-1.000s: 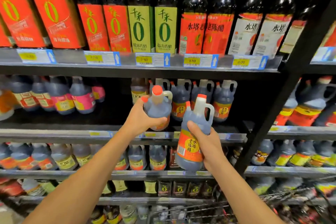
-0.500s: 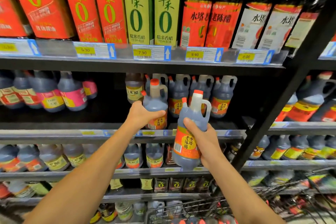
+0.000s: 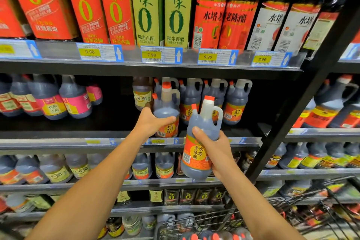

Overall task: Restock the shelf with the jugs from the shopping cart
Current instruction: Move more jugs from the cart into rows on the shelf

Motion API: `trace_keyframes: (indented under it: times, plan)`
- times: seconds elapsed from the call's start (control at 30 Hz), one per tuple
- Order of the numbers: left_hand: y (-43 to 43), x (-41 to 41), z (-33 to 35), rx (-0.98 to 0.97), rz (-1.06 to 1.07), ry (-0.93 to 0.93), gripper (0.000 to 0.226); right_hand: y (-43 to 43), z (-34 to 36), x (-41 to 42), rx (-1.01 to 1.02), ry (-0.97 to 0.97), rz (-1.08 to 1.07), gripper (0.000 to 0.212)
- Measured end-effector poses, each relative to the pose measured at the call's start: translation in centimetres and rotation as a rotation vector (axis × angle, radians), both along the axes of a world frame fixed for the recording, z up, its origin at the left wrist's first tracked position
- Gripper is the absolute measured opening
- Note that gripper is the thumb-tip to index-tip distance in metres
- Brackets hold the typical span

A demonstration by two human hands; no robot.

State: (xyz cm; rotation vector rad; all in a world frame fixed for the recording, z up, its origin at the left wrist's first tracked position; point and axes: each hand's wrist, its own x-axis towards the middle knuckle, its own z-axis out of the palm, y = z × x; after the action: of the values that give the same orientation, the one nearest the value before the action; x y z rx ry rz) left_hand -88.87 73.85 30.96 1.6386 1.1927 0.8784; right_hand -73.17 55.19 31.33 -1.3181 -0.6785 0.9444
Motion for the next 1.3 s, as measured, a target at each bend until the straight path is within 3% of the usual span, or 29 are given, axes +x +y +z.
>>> trace_keyframes:
  times: [0.13,0.2,0.3,0.5,0.57,0.7,0.83,0.97,1.07,1.2,1.3]
  plan:
    - [0.8,-0.3,-0.6,0.000,-0.005,0.030,0.113,-0.4,0.5,-0.1,0.018,-0.093,-0.032,0.078]
    - [1.0,-0.5,-0.9,0.020,-0.039,0.044,0.108,-0.7,1.2,-0.3,0.054,-0.202,-0.055,0.069]
    - [0.0,-1.5,-1.5,0.097,-0.104,0.103,0.092,-0.7,2.5,-0.2,0.134,-0.406,-0.084,0.074]
    - [-2.8,-5.9,-5.2,0.495,-0.053,0.826,0.090,1.9,4.2,1.1,0.278,-0.599,-0.138,0.076]
    - [-2.6,-6.7,-6.7,0.639,-0.092,0.945,0.078,3.3,4.0,1.4,0.278,-0.605,-0.152,0.080]
    - [-2.5,-6.7,-7.6,0.805,-0.021,0.934,0.050,5.5,2.9,1.5,0.222,-0.612,-0.173,0.079]
    - [-2.4,-6.5,-7.8,0.829,0.011,0.934,0.049,7.0,1.6,1.8,0.116,-0.597,-0.179,0.077]
    - [-2.4,-6.4,-7.8,0.812,0.002,0.927,0.049,8.0,0.9,1.9,-0.016,-0.567,-0.184,0.092]
    - [-2.6,-6.5,-7.6,0.791,-0.004,0.921,0.048,8.5,0.8,1.8,-0.110,-0.557,-0.186,0.092]
    - [-2.7,-6.5,-7.6,0.787,-0.008,0.916,0.047,8.7,0.3,2.0,-0.142,-0.559,-0.152,0.080]
    - [-2.7,-6.4,-7.6,0.784,0.001,0.910,0.046,8.6,0.5,1.9,-0.148,-0.541,-0.135,0.091]
